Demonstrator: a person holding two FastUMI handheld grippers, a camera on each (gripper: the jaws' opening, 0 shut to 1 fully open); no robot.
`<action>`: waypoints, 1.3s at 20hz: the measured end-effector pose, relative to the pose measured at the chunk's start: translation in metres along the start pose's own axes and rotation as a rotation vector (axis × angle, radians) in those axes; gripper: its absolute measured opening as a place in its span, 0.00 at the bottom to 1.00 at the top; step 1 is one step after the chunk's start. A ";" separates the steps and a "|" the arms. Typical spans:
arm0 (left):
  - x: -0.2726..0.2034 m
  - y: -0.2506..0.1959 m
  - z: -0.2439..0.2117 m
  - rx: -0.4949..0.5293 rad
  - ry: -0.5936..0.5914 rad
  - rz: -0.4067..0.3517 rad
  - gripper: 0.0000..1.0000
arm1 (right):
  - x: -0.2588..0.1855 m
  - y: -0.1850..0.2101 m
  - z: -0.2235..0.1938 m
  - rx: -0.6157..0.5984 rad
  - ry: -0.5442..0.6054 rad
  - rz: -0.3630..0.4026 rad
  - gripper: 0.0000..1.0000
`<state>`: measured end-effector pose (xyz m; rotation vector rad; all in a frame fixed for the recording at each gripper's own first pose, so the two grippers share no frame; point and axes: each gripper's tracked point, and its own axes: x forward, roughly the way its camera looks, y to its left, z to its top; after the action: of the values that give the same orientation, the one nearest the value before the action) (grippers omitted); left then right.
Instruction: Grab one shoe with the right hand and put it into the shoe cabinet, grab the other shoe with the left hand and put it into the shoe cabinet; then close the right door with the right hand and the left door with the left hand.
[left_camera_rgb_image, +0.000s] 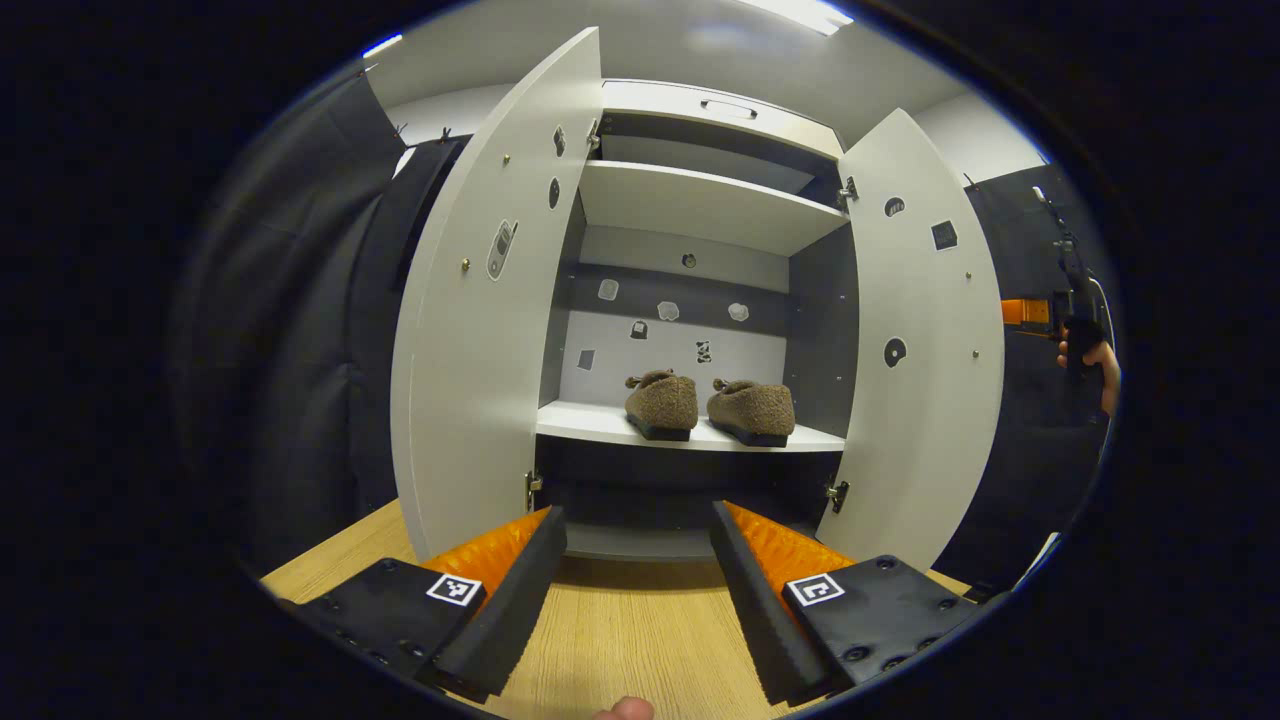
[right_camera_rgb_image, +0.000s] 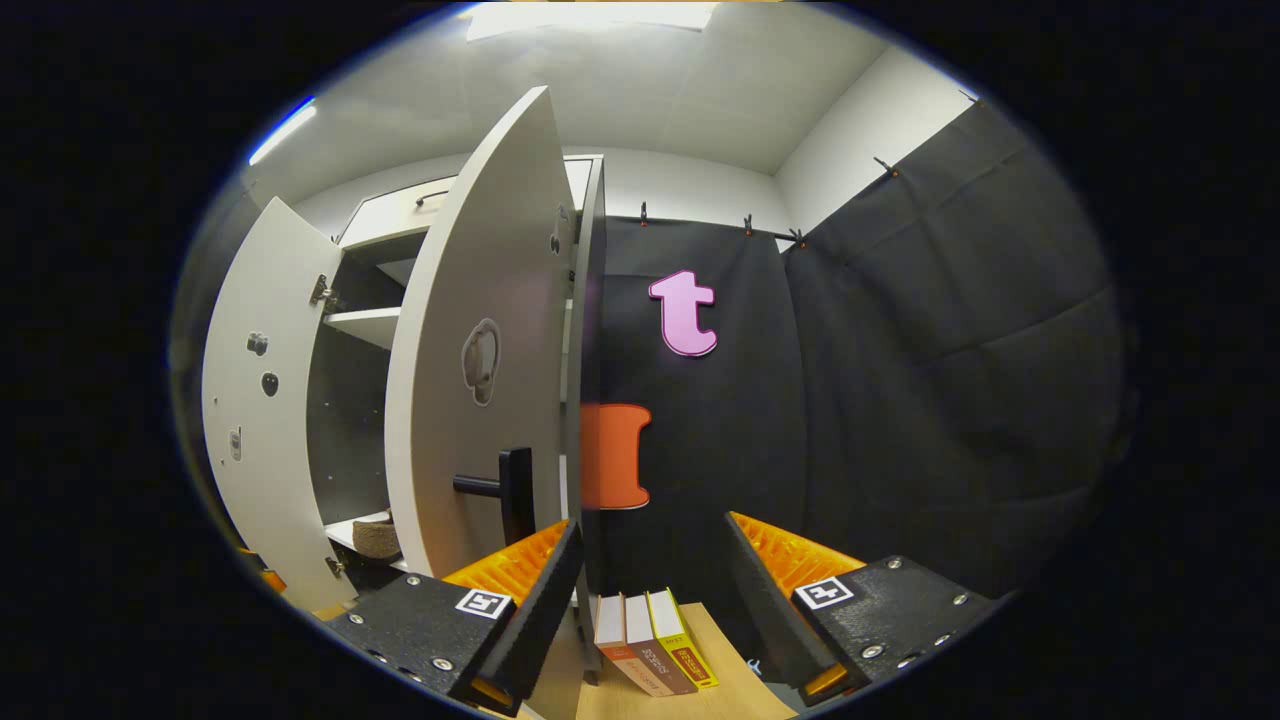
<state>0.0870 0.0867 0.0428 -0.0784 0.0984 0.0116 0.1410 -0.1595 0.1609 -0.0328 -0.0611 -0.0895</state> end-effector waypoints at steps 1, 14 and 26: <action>0.000 -0.001 0.000 0.001 0.000 -0.005 0.95 | 0.001 0.010 0.001 0.001 0.003 0.014 0.88; -0.013 0.002 0.007 0.028 -0.010 0.002 0.99 | 0.020 0.168 -0.010 0.082 0.011 0.255 0.97; -0.018 0.001 0.008 0.037 -0.010 0.014 0.95 | 0.053 0.222 -0.038 0.052 0.050 0.328 0.91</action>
<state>0.0696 0.0881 0.0525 -0.0407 0.0894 0.0241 0.2157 0.0559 0.1194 0.0116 -0.0071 0.2392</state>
